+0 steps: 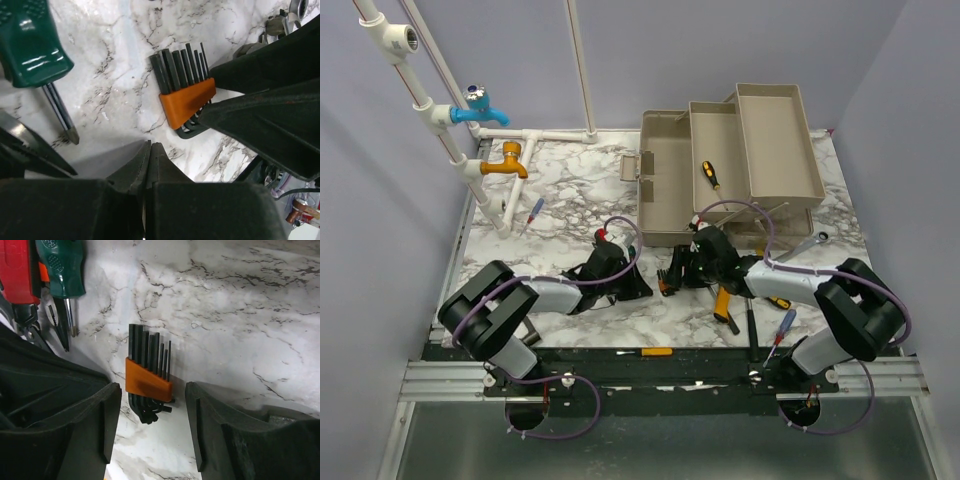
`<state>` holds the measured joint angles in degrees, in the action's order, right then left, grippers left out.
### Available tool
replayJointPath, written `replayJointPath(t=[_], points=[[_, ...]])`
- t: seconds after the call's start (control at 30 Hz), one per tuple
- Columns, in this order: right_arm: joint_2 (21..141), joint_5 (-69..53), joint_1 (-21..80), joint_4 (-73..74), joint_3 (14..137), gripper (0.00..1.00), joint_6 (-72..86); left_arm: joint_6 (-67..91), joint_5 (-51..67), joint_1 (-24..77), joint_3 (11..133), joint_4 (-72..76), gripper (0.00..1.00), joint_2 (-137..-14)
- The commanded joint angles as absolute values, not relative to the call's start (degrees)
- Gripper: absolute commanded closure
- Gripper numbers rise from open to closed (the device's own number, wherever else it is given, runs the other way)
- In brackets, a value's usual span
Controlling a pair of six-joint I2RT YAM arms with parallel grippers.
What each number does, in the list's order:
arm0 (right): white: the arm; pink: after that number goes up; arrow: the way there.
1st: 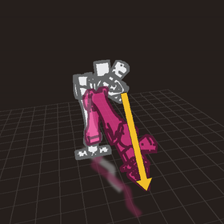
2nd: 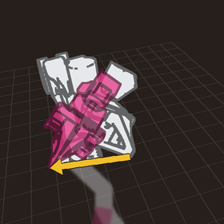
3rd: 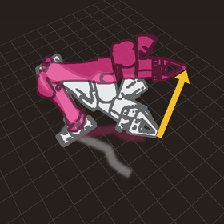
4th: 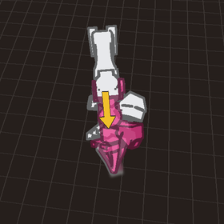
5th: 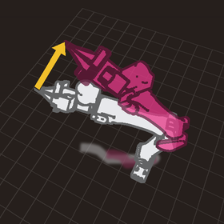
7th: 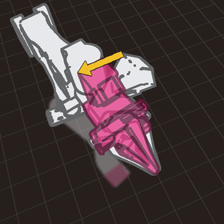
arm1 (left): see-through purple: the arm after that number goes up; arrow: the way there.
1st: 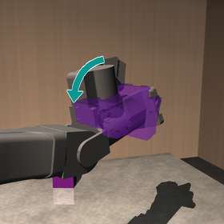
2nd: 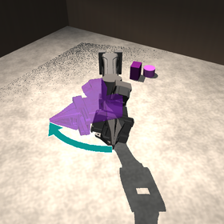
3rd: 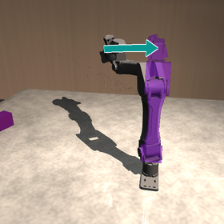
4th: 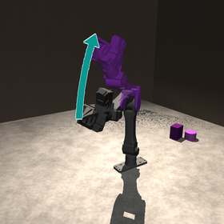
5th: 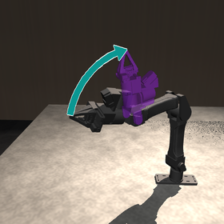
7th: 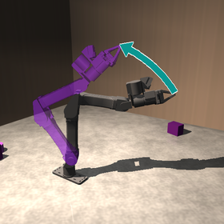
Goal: Pack the tool kit
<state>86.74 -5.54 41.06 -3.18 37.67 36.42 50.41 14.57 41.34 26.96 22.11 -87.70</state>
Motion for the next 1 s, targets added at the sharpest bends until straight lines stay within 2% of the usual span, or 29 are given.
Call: replayJointPath(t=[0.0,0.13,0.47,0.57,0.7,0.8,0.9,0.97], points=[[88.5,-10.8,40.6,-6.7,35.4,0.41,38.3,52.7,16.3,41.5,27.8,25.9,1.0,-91.2],[89.3,-14.5,40.3,-9.1,34.8,0.43,40.3,51.7,16.5,41.5,29.0,26.3,1.0,-93.5],[92.1,-14.9,40.2,-10.8,36.2,0.64,42.2,49.7,17.1,41.6,30.3,31.1,1.0,-98.1],[92.7,-17.3,40.2,-11.8,36.0,0.66,40.9,50.1,17.1,41.5,30.1,32.2,1.0,-99.5],[93.7,-18.1,40.2,-9.5,37.1,0.77,38.7,50.1,16.4,41.5,28.7,33.5,1.0,-99.0],[93.2,-16.1,40.3,-8.3,37.3,0.92,38.0,50.1,15.8,41.6,26.6,34.3,1.0,-96.4],[90.7,-13.8,40.2,-6.3,37.8,0.99,37.5,49.5,14.9,41.7,24.8,32.7,1.0,-91.3],[88.2,-11.8,40.2,-4.1,38.3,0.99,36.5,48.7,13.9,41.8,24.0,30.1,1.0,-87.2]])
